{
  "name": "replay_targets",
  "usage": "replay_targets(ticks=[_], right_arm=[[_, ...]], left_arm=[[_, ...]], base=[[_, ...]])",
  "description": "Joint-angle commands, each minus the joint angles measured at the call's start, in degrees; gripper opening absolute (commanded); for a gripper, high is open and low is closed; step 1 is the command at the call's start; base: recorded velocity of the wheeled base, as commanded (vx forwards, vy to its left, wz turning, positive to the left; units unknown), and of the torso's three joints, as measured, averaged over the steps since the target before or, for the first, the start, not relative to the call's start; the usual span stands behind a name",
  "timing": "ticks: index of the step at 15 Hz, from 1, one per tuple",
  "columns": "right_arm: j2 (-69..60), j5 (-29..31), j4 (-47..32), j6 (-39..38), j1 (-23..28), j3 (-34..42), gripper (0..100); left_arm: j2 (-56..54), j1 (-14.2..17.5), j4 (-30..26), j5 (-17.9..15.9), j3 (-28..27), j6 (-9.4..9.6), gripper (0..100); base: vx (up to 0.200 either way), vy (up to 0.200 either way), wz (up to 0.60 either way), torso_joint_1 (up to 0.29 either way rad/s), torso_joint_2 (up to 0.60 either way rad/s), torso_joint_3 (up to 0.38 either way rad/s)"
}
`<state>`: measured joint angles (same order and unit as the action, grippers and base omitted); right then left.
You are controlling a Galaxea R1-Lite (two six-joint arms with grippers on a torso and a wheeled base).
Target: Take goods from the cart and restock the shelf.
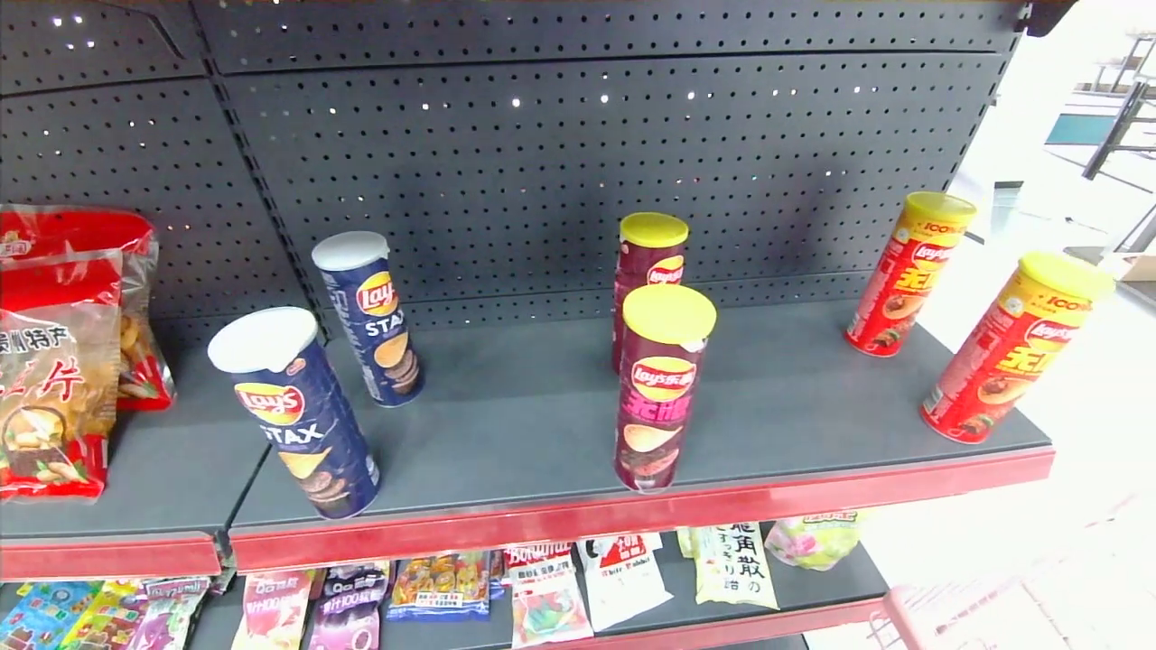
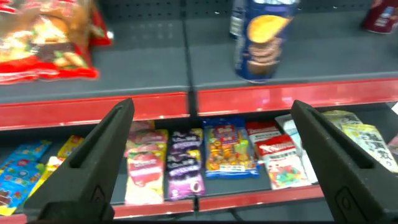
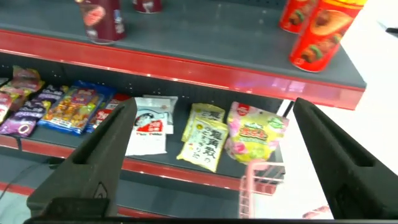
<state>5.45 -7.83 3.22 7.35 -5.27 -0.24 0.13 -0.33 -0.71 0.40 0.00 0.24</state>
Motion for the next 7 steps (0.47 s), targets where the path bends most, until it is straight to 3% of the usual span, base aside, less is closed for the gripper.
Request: replay_targets(ticks=[1, 7], right_arm=[[0.09, 0.09, 0.03, 0.03, -0.01, 0.07, 100], [0.09, 1.41, 0.39, -0.41, -0.01, 0.16, 100]], left_arm=[[-0.05, -0.02, 0.0, 0.04, 0.0, 0.02, 100], [-0.05, -0.02, 0.0, 0.04, 0.0, -0.07, 100]], base=[[0.0, 0.0, 0.0, 0.0, 0.0, 0.0], [0.0, 0.0, 0.0, 0.0, 0.0, 0.0]])
